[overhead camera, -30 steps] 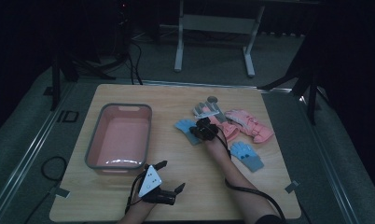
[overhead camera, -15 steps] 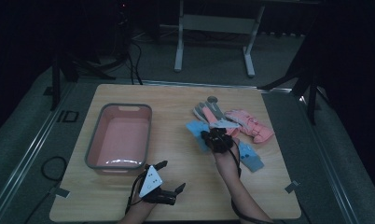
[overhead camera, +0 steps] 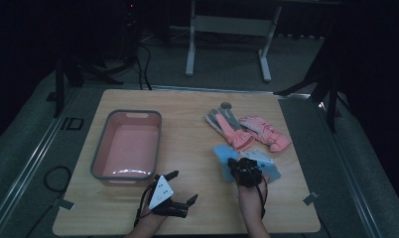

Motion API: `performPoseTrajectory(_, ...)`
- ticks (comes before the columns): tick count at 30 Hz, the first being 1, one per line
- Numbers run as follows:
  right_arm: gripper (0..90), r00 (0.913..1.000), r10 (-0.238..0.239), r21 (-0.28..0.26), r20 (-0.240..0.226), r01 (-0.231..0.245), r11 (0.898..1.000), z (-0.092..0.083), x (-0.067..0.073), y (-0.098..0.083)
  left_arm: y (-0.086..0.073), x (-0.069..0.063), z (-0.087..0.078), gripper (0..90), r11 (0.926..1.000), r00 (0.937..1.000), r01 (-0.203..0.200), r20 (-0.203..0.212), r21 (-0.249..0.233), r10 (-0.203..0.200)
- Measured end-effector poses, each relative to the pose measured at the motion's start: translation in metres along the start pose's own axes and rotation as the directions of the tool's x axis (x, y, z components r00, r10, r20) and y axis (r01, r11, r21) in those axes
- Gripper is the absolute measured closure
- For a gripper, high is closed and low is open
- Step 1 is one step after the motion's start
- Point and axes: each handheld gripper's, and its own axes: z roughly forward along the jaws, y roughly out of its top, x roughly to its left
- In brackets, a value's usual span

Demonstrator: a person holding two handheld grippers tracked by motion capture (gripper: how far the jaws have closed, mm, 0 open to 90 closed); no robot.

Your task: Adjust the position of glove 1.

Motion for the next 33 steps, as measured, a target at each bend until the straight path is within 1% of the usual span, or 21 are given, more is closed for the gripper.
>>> performPoseTrajectory(5,88.2,0.9991,0.013,0.03,0.041,-0.015,0.999,0.007,0.003,-0.017,0.0,0.0,0.0,1.6,1.0,1.0,0.001,0.005,0.0,-0.001)
performPoseTrajectory(8,88.1,0.9987,0.026,0.057,0.043,-0.029,0.998,0.017,0.003,-0.026,0.0,0.0,0.0,1.6,1.0,0.9999,0.006,0.011,-0.003,-0.006)
performPoseTrajectory(10,87.7,0.9982,0.05,0.068,0.034,-0.052,0.996,0.023,0.003,-0.03,0.0,0.0,0.0,1.6,1.0,0.9999,0.008,0.013,-0.003,-0.008)
performPoseTrajectory(12,86.8,0.9987,0.03,0.094,0.041,-0.034,0.995,0.031,0.005,-0.035,0.0,0.001,0.0,1.6,0.9999,0.9998,0.01,0.015,-0.004,-0.01)
performPoseTrajectory(13,86.1,0.9988,0.026,0.097,0.041,-0.03,0.995,0.034,0.005,-0.038,0.0,0.001,0.0,1.6,0.9999,0.9998,0.011,0.016,-0.005,-0.011)
performPoseTrajectory(15,84.8,0.9989,-0.011,0.093,0.045,0.006,0.996,0.037,0.008,-0.04,0.0,0.001,0.0,1.6,0.9999,0.9998,0.011,0.017,-0.003,-0.011)
performPoseTrajectory(18,82.2,0.9994,-0.012,0.087,0.033,0.009,0.996,0.038,0.006,-0.04,0.0,0.001,0.0,1.6,0.9999,0.9998,0.01,0.016,-0.002,-0.01)
performPoseTrajectory(19,77.7,0.9998,-0.004,0.081,0.021,0.002,0.997,0.038,0.005,-0.039,0.0,0.001,0.0,1.6,0.9999,0.9998,0.01,0.015,-0.002,-0.01)
performPoseTrajectory(21,73.7,0.9999,0.001,0.075,0.017,-0.003,0.997,0.038,0.005,-0.04,0.0,0.001,0.0,1.6,0.9999,0.9998,0.011,0.015,-0.002,-0.011)
performPoseTrajectory(22,68.7,1.0,0.001,0.072,0.007,-0.001,0.997,0.036,0.005,-0.039,0.0,0.001,0.0,1.6,0.9999,0.9998,0.012,0.014,-0.002,-0.012)
performPoseTrajectory(23,66.0,1.0,-0.005,0.066,0.0,0.005,0.998,0.034,0.006,-0.039,0.0,0.001,0.0,1.6,0.9999,0.9998,0.012,0.015,-0.002,-0.012)
performPoseTrajectory(25,64.5,0.9987,-0.05,0.06,-0.011,0.05,0.997,0.03,0.006,-0.033,0.0,0.001,0.0,1.6,0.9999,0.9998,0.013,0.016,-0.002,-0.013)
performPoseTrajectory(27,64.8,0.9962,-0.082,0.029,-0.029,0.083,0.996,0.024,0.002,-0.023,0.0,0.001,0.0,1.6,0.9999,0.9998,0.015,0.016,-0.002,-0.015)
performPoseTrajectory(28,63.6,0.9937,-0.104,0.015,-0.044,0.104,0.994,0.021,0.0,-0.017,0.0,0.002,0.0,1.6,0.9999,0.9997,0.016,0.017,-0.001,-0.016)
performPoseTrajectory(29,63.5,0.9914,-0.124,-0.002,-0.044,0.124,0.992,0.018,-0.004,-0.012,0.0,0.002,0.0,1.6,0.9998,0.9997,0.019,0.017,-0.004,-0.019)
performPoseTrajectory(30,63.6,0.9874,-0.149,-0.024,-0.053,0.148,0.989,0.015,-0.009,-0.006,0.0,0.002,0.0,1.6,0.9998,0.9997,0.019,0.014,-0.005,-0.018)
performPoseTrajectory(31,63.6,0.9839,-0.168,-0.031,-0.06,0.167,0.986,0.013,-0.013,-0.003,0.0,0.003,0.0,1.6,0.9998,0.9997,0.019,0.012,-0.004,-0.019)
performPoseTrajectory(32,63.7,0.977,-0.204,-0.033,-0.062,0.202,0.979,0.012,-0.02,0.002,0.0,0.003,0.0,1.6,0.9998,0.9997,0.021,0.011,-0.004,-0.02)
performPoseTrajectory(33,64.1,0.9723,-0.222,-0.029,-0.072,0.221,0.975,0.012,-0.024,0.004,0.0,0.003,0.0,1.6,0.9998,0.9997,0.021,0.011,-0.004,-0.021)
